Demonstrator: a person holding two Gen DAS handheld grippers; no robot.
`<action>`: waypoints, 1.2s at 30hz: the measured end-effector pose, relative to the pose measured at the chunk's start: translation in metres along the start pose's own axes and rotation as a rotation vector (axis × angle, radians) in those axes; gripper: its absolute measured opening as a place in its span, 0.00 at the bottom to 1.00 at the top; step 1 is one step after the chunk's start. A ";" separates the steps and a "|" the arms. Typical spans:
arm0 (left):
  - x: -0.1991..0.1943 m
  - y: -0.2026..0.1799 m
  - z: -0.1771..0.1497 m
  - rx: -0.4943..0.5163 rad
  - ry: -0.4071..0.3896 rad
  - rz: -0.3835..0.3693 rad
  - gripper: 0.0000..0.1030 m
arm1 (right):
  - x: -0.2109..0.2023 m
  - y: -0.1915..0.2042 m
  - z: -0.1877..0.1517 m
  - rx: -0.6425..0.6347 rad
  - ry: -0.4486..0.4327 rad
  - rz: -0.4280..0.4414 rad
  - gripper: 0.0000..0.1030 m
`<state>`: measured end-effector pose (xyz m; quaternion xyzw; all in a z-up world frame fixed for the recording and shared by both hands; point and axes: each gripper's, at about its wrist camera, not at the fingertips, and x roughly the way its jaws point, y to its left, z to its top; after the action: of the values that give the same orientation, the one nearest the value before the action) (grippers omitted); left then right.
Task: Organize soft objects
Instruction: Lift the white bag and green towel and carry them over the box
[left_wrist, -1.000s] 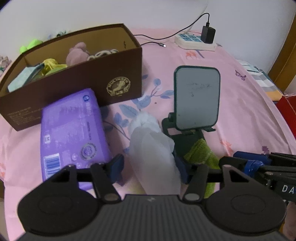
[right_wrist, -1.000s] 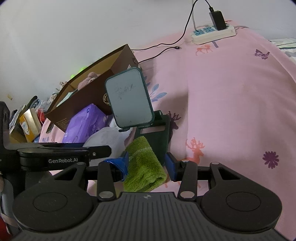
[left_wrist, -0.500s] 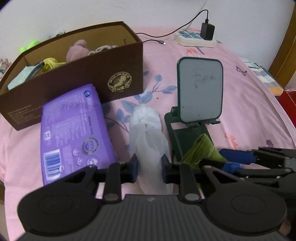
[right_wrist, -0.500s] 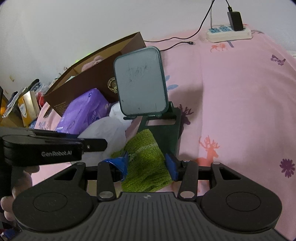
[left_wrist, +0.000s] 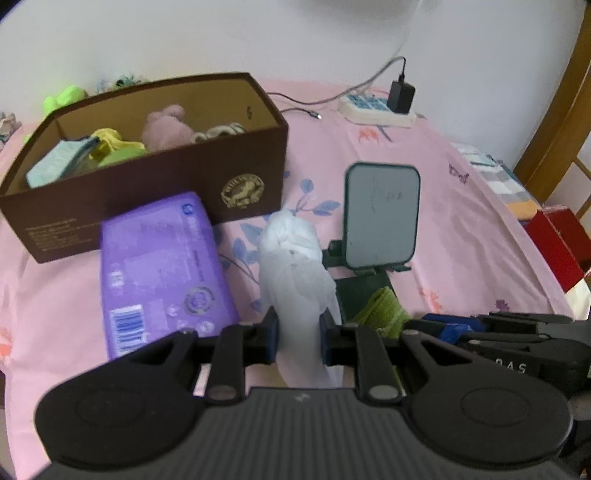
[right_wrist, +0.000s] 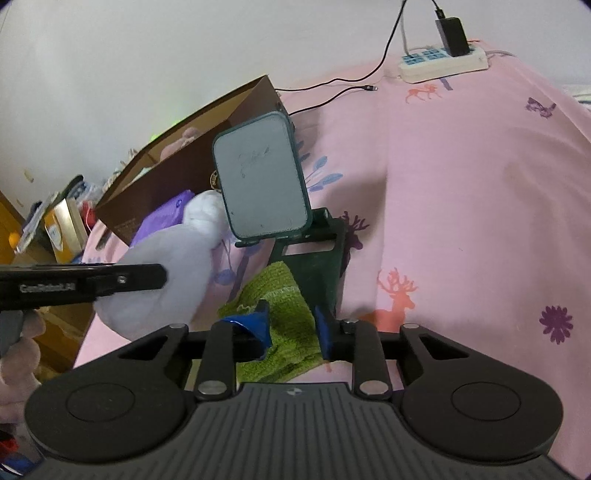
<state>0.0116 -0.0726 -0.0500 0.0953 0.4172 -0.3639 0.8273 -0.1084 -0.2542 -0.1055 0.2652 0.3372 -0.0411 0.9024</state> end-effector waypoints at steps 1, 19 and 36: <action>-0.004 0.002 0.000 -0.008 -0.009 -0.002 0.18 | 0.000 0.001 0.000 -0.004 0.008 0.010 0.07; -0.050 0.044 0.010 -0.088 -0.116 0.010 0.18 | 0.024 0.048 -0.011 -0.157 0.015 0.023 0.22; -0.066 0.092 0.018 -0.105 -0.151 0.005 0.18 | 0.043 0.090 -0.039 -0.499 0.018 -0.190 0.30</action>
<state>0.0598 0.0192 -0.0012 0.0250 0.3718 -0.3456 0.8612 -0.0757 -0.1530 -0.1164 0.0020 0.3682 -0.0387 0.9289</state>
